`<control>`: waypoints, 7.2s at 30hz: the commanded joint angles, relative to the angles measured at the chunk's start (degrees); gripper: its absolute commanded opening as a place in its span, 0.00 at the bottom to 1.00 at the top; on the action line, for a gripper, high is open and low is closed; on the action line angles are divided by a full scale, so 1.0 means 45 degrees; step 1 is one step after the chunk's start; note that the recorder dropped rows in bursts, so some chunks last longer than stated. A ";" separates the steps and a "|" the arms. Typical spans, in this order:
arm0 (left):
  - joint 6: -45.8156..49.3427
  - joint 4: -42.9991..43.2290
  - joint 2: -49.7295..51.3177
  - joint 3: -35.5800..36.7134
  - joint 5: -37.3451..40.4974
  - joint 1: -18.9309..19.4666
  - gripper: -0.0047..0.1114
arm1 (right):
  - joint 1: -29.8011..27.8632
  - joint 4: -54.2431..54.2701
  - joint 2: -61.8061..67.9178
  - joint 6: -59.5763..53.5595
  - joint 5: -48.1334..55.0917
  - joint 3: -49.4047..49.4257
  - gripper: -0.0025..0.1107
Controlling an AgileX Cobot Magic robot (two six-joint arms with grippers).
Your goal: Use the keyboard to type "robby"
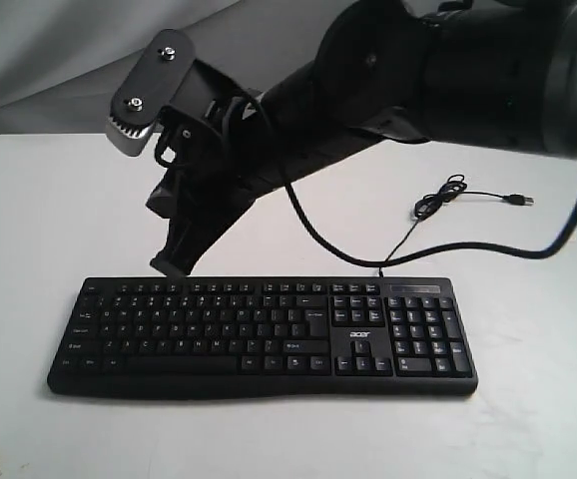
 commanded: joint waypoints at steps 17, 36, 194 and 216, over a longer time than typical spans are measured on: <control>-0.0035 0.0061 -0.0044 0.0055 -0.0068 -0.0081 0.04 | -0.0033 0.0688 0.4636 -0.1726 0.2663 -0.3988 0.02; -0.0035 0.0061 -0.0044 0.0055 -0.0068 -0.0081 0.04 | -0.0288 0.0693 0.6239 -0.1729 0.3043 -0.5177 0.02; -0.0035 0.0061 -0.0044 0.0055 -0.0068 -0.0081 0.04 | -0.1774 0.0676 0.4341 -0.2583 0.1471 -0.0883 0.02; -0.0035 0.0061 -0.0044 0.0055 -0.0068 -0.0081 0.04 | -0.1930 0.1447 0.4228 -0.3301 0.1352 -0.0381 0.02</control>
